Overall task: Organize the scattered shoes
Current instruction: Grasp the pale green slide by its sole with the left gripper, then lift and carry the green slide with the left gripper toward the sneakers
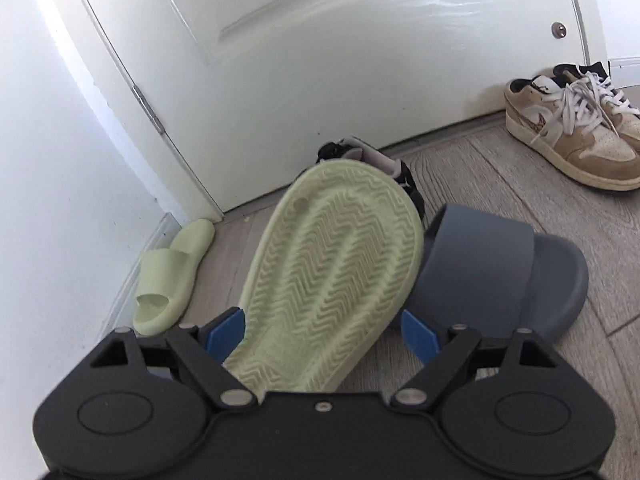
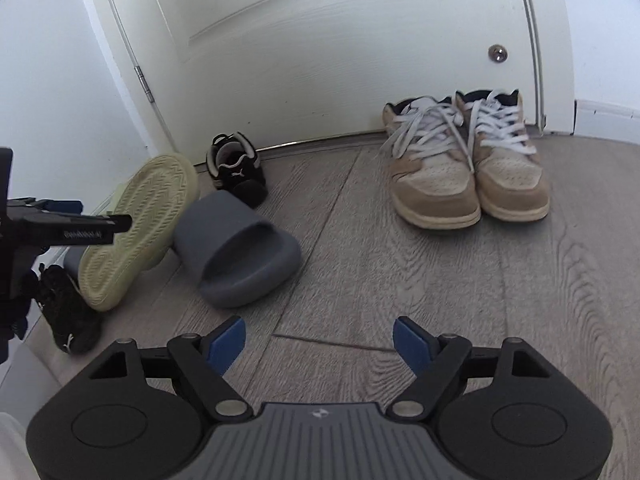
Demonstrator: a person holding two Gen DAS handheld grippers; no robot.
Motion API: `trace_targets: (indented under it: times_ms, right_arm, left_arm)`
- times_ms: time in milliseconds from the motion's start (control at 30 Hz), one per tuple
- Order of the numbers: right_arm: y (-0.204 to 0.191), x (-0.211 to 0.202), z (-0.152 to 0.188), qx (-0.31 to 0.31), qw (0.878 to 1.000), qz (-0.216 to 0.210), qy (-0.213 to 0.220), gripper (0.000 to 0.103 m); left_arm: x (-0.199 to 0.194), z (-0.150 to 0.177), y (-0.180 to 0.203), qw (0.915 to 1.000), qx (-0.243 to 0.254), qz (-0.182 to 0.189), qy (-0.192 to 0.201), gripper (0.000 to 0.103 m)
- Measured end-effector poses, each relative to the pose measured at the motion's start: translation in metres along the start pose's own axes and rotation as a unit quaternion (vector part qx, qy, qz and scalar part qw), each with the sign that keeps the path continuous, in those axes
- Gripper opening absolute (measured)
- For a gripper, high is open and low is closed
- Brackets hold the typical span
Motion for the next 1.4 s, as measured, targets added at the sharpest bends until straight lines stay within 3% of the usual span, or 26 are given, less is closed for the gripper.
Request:
trace_targets:
  times_ms: [100,367,500,600,667,700,733,800,867,900,967,1067,1133,1167,1233,1267,1400]
  right_arm:
    - [-0.001,0.006,0.004,-0.01,1.0,0.006,-0.008,0.082]
    - [0.005,0.013,0.009,0.002,1.0,0.005,-0.023,0.082]
    - [-0.002,0.018,0.015,-0.014,0.999,-0.001,-0.034,0.083]
    - [-0.011,0.019,0.019,-0.038,0.998,-0.007,-0.039,0.083]
    - [-0.017,0.02,0.021,-0.048,0.998,-0.012,-0.042,0.083]
    - [-0.019,0.021,0.022,-0.051,0.998,-0.016,-0.044,0.083]
    - [-0.021,0.021,0.023,-0.054,0.997,-0.019,-0.046,0.083]
    - [-0.023,0.021,0.024,-0.058,0.997,-0.022,-0.048,0.083]
    - [-0.024,0.022,0.025,-0.061,0.997,-0.023,-0.049,0.083]
    - [-0.024,0.023,0.026,-0.061,0.997,-0.022,-0.051,0.083]
    - [-0.023,0.024,0.026,-0.057,0.997,-0.022,-0.054,0.083]
    - [-0.023,0.025,0.027,-0.049,0.997,-0.025,-0.056,0.083]
    - [-0.024,0.025,0.026,-0.047,0.997,-0.026,-0.056,0.083]
    - [-0.024,0.025,0.026,-0.047,0.997,-0.026,-0.056,0.083]
    - [-0.025,0.024,0.026,-0.048,0.997,-0.025,-0.055,0.083]
    - [-0.025,0.024,0.026,-0.049,0.997,-0.025,-0.054,0.083]
    - [-0.027,0.024,0.027,-0.051,0.997,-0.025,-0.055,0.083]
  left_arm:
    - [0.016,0.006,0.002,0.9977,0.04,-0.055,0.0,0.087]
    - [0.019,0.011,0.006,0.992,0.097,-0.08,0.017,0.091]
    - [0.028,0.019,0.004,0.9886,0.11,-0.103,0.004,0.091]
    - [0.02,0.014,-0.004,0.9925,0.08,-0.091,0.013,0.09]
    - [-0.002,-0.001,-0.018,0.9975,0.02,-0.05,0.045,0.09]
    - [-0.014,-0.009,-0.027,0.9976,-0.03,-0.003,0.063,0.09]
    - [-0.026,-0.016,-0.036,0.9924,-0.081,0.046,0.08,0.09]
    - [-0.034,-0.024,-0.062,0.9757,-0.175,0.083,0.103,0.091]
    - [-0.021,-0.02,-0.089,0.9624,-0.25,0.064,0.085,0.091]
    - [-0.008,-0.007,-0.105,0.9513,-0.299,0.048,0.055,0.091]
    - [0.017,0.015,-0.126,0.9241,-0.381,0.033,-0.006,0.089]
    - [0.036,0.043,-0.144,0.8728,-0.482,0.06,-0.046,0.084]
    - [0.035,0.051,-0.154,0.84,-0.534,0.083,-0.047,0.084]
    - [0.033,0.051,-0.157,0.8302,-0.548,0.093,-0.038,0.084]
    - [0.03,0.05,-0.161,0.8171,-0.566,0.105,-0.027,0.084]
    - [0.031,0.051,-0.162,0.8152,-0.569,0.105,-0.029,0.084]
    - [0.048,0.067,-0.157,0.8263,-0.555,0.045,-0.087,0.086]
Point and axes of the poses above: each gripper's, at about its wrist camera, not at the fingertips, and x roughly the way its jaws point, y to its right, z to its underside, the point moved 10 cm from there along x, roughly the way its jaws point, and after that the axes turned 4 degrees about -x, right-handed, at the moved point
